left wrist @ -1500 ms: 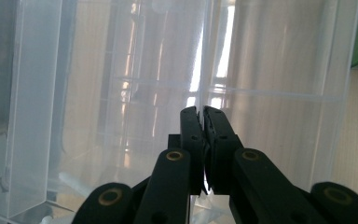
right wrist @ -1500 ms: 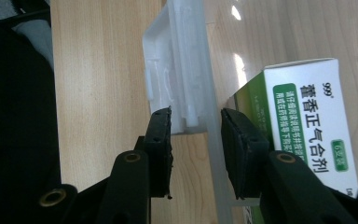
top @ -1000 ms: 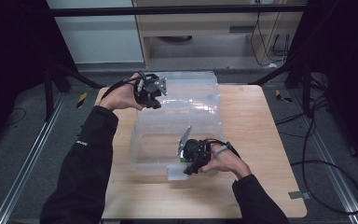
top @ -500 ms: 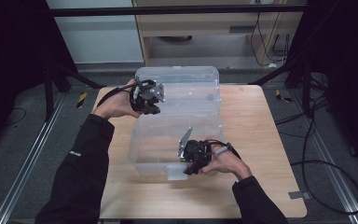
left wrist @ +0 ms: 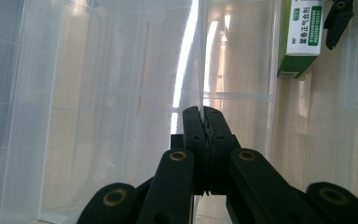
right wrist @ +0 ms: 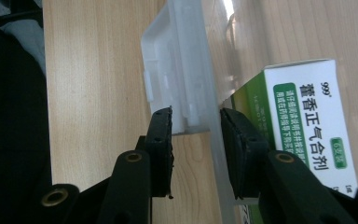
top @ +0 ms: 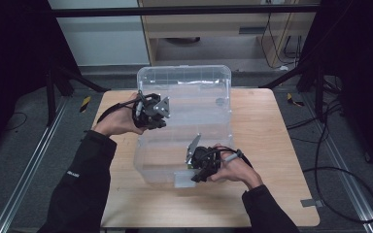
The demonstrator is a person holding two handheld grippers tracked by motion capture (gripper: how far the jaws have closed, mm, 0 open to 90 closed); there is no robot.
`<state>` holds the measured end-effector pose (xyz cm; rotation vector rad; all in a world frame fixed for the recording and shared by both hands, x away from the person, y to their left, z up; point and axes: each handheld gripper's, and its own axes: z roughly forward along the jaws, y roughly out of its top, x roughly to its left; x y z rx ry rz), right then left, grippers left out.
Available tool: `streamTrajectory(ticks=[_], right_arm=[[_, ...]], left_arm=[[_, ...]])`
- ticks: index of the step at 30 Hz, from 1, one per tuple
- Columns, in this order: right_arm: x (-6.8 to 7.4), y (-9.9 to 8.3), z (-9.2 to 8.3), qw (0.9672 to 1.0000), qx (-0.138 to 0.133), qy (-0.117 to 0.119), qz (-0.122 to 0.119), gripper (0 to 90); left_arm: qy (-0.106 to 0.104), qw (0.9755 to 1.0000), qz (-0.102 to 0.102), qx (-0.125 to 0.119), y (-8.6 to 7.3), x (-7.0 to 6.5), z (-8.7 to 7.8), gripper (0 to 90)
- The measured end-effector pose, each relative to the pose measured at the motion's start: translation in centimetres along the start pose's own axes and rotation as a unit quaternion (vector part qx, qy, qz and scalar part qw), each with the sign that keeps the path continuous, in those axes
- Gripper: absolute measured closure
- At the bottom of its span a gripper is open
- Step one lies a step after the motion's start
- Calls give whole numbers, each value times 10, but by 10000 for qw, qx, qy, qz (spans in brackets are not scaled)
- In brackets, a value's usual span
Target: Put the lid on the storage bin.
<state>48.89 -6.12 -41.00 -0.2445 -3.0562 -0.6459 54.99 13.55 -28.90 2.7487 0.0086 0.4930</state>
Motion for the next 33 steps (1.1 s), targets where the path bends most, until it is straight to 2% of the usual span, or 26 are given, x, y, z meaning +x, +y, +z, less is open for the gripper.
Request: streamTrajectory(ticks=[5, 21, 27, 33], right_arm=[[0, 0, 0, 10000, -34, 19, -15, 651], [2, -2, 0, 9999, -105, -24, -75, 645], [3, -2, -1, 9998, -132, -84, -80, 636], [6, -5, -1, 9995, -270, -165, -81, 627]], left_arm=[[31, 10000, -5, -1, -2, -7, -1, 888], [-113, 9999, -75, -81, -8, -30, -2, 886], [-186, 9997, -88, -115, -11, -35, -1, 883], [-186, 9996, -146, -174, -13, -37, 0, 877]])
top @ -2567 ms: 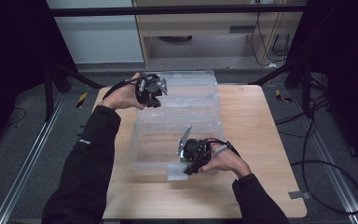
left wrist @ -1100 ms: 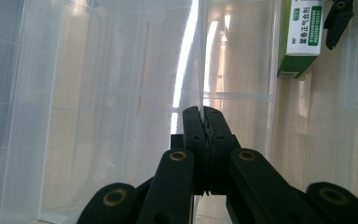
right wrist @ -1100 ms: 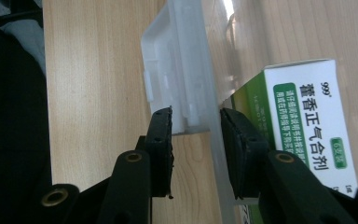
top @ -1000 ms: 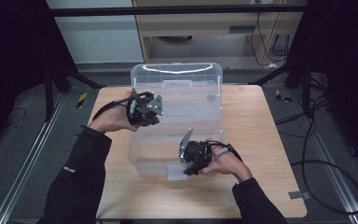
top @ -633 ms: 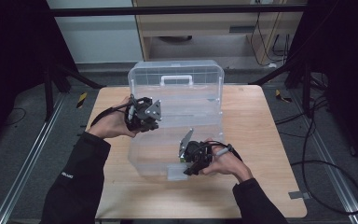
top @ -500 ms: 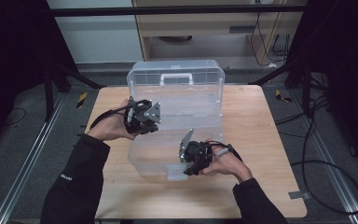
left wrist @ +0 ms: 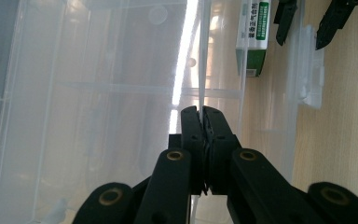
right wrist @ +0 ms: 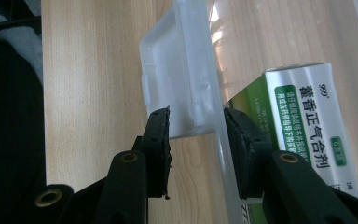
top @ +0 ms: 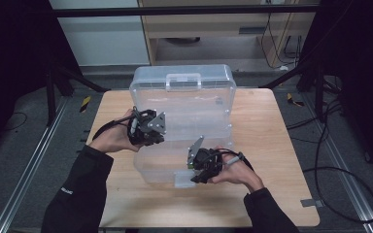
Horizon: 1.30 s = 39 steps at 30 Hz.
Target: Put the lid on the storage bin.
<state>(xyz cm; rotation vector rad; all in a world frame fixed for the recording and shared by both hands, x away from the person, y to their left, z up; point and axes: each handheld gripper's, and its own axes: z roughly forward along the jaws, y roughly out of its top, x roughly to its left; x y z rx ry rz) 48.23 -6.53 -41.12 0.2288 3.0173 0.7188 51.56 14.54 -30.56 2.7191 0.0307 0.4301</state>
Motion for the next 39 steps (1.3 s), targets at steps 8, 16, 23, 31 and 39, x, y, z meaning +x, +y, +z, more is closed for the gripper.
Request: streamTrajectory(ticks=[8, 16, 23, 31, 39], right_arm=[[2, -3, 0, 9998, -181, -48, 94, 621], [2, -3, 0, 9997, -211, -92, 115, 618], [4, -8, -7, 9979, -549, -197, 269, 612], [9, -27, -42, 9863, -1426, -429, 705, 730], [6, -62, -90, 9497, -2543, -1000, 1531, 845]], left_arm=[[-7, 10000, -29, -6, -1, -4, 1, 877], [-67, 9999, -109, -109, -4, -8, 3, 875], [-124, 9998, -119, -72, -6, -13, 4, 874], [-97, 9999, -77, -77, -6, -16, 6, 865], [-95, 9999, -84, -36, -4, -16, 6, 862]])
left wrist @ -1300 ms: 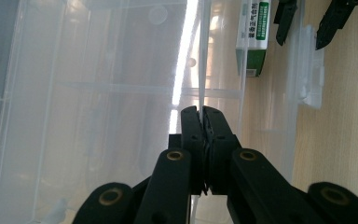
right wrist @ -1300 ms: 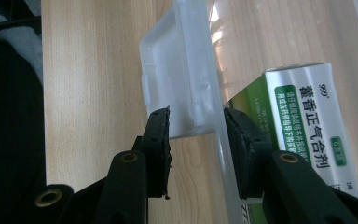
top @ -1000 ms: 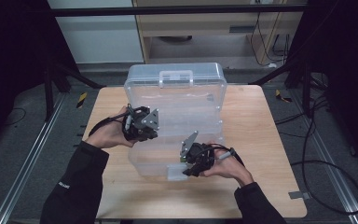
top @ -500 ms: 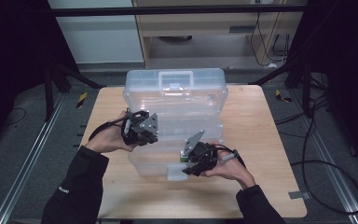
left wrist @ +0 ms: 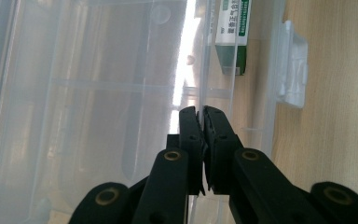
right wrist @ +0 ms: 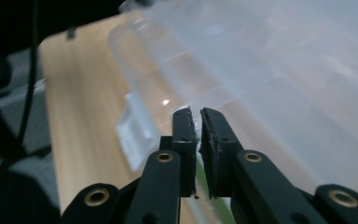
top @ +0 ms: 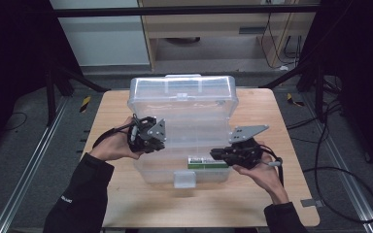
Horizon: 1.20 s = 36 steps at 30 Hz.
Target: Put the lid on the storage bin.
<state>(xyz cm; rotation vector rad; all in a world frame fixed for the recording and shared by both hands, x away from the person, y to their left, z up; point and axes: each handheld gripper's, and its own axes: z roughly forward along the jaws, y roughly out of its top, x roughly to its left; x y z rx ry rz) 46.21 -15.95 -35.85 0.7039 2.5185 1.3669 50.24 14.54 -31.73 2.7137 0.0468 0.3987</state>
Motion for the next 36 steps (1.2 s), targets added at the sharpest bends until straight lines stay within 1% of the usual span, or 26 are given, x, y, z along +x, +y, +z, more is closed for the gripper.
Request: streamTrajectory(ticks=[2, 5, 6, 7, 9, 11, 13, 20, 21, 22, 27, 30, 32, 33, 34, 36], right_arm=[[-6, -1, -10, 9994, -240, -201, 170, 850], [-14, -3, -21, 9965, -555, -490, 397, 871], [-17, -4, -24, 9948, -655, -616, 488, 877], [-20, -4, -26, 9934, -730, -683, 568, 890], [-25, -4, -30, 9893, -908, -902, 698, 888], [-32, -4, -33, 9852, -1076, -1043, 827, 891], [-37, -3, -34, 9817, -1169, -1199, 907, 897], [-47, 2, -34, 9748, -1273, -1502, 1045, 900], [-48, 3, -34, 9744, -1282, -1497, 1077, 900], [-49, 4, -33, 9736, -1268, -1563, 1078, 900], [-54, 7, -31, 9703, -1328, -1699, 1099, 900], [-55, 10, -31, 9697, -1340, -1725, 1098, 900], [-55, 12, -30, 9687, -1368, -1757, 1100, 900], [-55, 12, -30, 9694, -1341, -1725, 1122, 900], [-55, 12, -30, 9689, -1332, -1770, 1105, 900], [-57, 13, -29, 9690, -1315, -1748, 1146, 900]], left_arm=[[-4, 10000, -2, 27, 0, 0, 0, 860], [-8, 10000, 0, 36, 1, 0, 0, 860], [-5, 10000, -1, 39, 1, 0, 0, 860], [-4, 10000, -3, 45, 1, 0, 0, 860], [-2, 10000, -9, 45, 1, 0, 0, 859], [3, 10000, -7, 48, 1, 0, 0, 859], [-1, 10000, -10, 48, 1, 0, 0, 858], [12, 10000, -22, 42, 1, -1, 0, 857], [7, 10000, -24, 41, 1, -1, 0, 857], [3, 10000, -21, 50, 1, -1, 0, 857], [8, 10000, -2, 60, 1, -2, 0, 856], [18, 10000, 7, 34, 0, -3, 1, 856], [11, 10000, 4, 53, 0, -4, 1, 856], [23, 10000, 8, 58, 0, -4, 1, 855], [22, 10000, 9, 65, 0, -5, 1, 854], [6, 10000, 10, 59, 0, -6, 2, 852]])
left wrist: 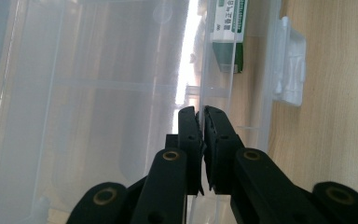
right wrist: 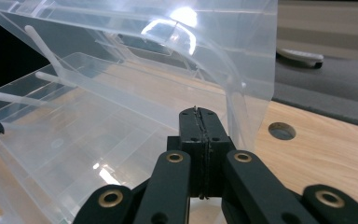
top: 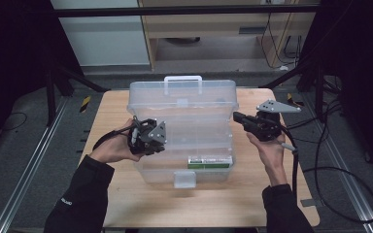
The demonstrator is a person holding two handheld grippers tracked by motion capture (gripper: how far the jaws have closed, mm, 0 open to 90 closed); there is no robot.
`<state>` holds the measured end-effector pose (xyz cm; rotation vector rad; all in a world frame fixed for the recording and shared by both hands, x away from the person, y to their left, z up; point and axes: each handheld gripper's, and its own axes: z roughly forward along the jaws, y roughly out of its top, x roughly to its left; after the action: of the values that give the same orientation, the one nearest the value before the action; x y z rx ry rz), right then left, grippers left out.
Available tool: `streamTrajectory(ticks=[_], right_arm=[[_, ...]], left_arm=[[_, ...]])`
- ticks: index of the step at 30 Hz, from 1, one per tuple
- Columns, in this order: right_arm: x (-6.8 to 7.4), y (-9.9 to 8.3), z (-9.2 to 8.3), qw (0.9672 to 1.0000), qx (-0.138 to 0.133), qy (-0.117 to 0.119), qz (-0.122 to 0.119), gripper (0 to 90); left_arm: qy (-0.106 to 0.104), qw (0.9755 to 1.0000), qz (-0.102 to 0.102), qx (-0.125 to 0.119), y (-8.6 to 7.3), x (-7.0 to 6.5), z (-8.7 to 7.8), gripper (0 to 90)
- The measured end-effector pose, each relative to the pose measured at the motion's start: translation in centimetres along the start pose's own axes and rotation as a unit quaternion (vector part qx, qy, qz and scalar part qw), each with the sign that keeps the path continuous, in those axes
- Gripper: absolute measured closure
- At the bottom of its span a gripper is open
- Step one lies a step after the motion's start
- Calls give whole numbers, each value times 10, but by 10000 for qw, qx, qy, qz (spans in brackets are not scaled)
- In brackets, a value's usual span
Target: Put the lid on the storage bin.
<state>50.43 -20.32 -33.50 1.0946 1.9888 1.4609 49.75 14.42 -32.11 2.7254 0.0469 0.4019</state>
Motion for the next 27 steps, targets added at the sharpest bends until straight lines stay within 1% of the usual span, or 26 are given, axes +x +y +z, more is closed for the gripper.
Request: streamTrajectory(ticks=[3, 4, 7, 8, 10, 11, 12, 14, 15, 16, 18, 19, 20, 22, 24, 27], right_arm=[[-1, 0, 0, 10000, 32, 10, 3, 900], [-1, -1, 0, 10000, 55, 52, 25, 900], [0, -2, 2, 9999, 111, 77, 2, 900], [1, -3, 2, 9999, 103, 86, 13, 900], [1, -4, 2, 9999, 122, 118, 18, 900], [1, -4, 2, 9999, 125, 116, 13, 900], [1, -4, 2, 9998, 146, 142, 9, 900], [1, -5, 2, 9998, 148, 139, 9, 900], [1, -5, 2, 9998, 157, 154, 18, 900], [1, -6, 1, 9998, 167, 146, 17, 900], [1, -6, 2, 9997, 176, 157, 17, 900], [1, -6, 1, 9998, 178, 135, 0, 900], [1, -6, 1, 9997, 180, 143, 2, 900], [1, -6, 1, 9997, 187, 153, -5, 899], [1, -7, 1, 9996, 197, 176, -3, 899], [1, -7, 1, 9996, 232, 180, -22, 899]], left_arm=[[-7, 10000, 9, 26, 0, -2, 1, 845], [-9, 10000, 21, 45, 0, -2, 1, 844], [78, 10000, -32, 0, 0, -4, 1, 826], [97, 9999, -62, -75, -1, -4, -1, 816], [153, 9991, -226, -336, -3, -3, -9, 789], [200, 9978, -346, -536, -5, -3, -14, 767], [224, 9970, -390, -627, -6, -3, -18, 766], [359, 9943, -590, -814, -10, -2, -24, 749], [392, 9931, -671, -874, -12, -1, -27, 743], [431, 9918, -757, -938, -13, -1, -28, 728], [576, 9878, -985, -1055, -17, 0, -30, 718], [602, 9861, -1066, -1125, -20, 0, -30, 714], [657, 9831, -1183, -1236, -22, 1, -31, 709], [752, 9785, -1348, -1371, -27, 2, -31, 717], [823, 9722, -1578, -1522, -33, 3, -31, 734], [929, 9636, -1884, -1653, -43, 3, -30, 758]])
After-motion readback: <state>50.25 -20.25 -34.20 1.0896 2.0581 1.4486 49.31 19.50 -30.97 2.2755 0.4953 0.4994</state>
